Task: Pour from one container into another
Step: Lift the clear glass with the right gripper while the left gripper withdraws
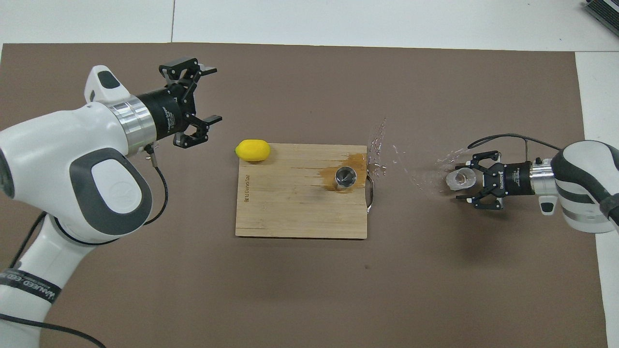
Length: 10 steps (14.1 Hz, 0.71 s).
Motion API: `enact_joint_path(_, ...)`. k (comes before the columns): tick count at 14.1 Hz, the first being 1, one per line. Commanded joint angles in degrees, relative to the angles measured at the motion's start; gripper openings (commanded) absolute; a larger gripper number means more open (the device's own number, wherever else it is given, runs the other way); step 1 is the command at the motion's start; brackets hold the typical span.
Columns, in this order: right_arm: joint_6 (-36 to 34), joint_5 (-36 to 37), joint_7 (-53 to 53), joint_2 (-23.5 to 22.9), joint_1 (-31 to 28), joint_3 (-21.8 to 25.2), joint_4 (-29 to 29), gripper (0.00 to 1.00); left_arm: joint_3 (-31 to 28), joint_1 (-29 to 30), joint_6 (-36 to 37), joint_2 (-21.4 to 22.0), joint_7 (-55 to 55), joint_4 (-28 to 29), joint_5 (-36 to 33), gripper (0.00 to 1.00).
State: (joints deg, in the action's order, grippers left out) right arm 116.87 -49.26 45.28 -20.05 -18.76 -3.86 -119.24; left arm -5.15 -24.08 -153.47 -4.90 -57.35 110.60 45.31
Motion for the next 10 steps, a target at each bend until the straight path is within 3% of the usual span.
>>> enact_joint_path(1,1.2,-2.1,-1.9,1.5,-0.1,-0.1,-1.8,0.42,0.2,3.9,0.6,0.6,0.5,-3.4,-11.4,1.0)
enact_joint_path(2,0.8,-2.1,-1.9,1.5,-0.1,-0.1,-1.8,0.17,-0.4,4.7,1.6,1.1,0.5,-3.8,-16.0,1.0)
enact_joint_path(3,0.5,-2.1,-1.8,1.5,-0.1,0.0,-1.5,0.01,-0.7,6.0,4.3,2.5,0.7,-5.1,-20.0,1.0)
enact_joint_path(7,-0.2,-2.1,-1.2,3.0,-0.1,0.0,-1.0,0.0,-0.8,7.6,25.5,5.2,4.1,-10.7,-41.2,1.0)
enact_joint_path(10,0.5,-1.9,3.0,6.2,2.9,0.0,-1.2,0.0,-1.0,7.7,40.3,6.7,22.7,-12.9,-43.5,1.0)
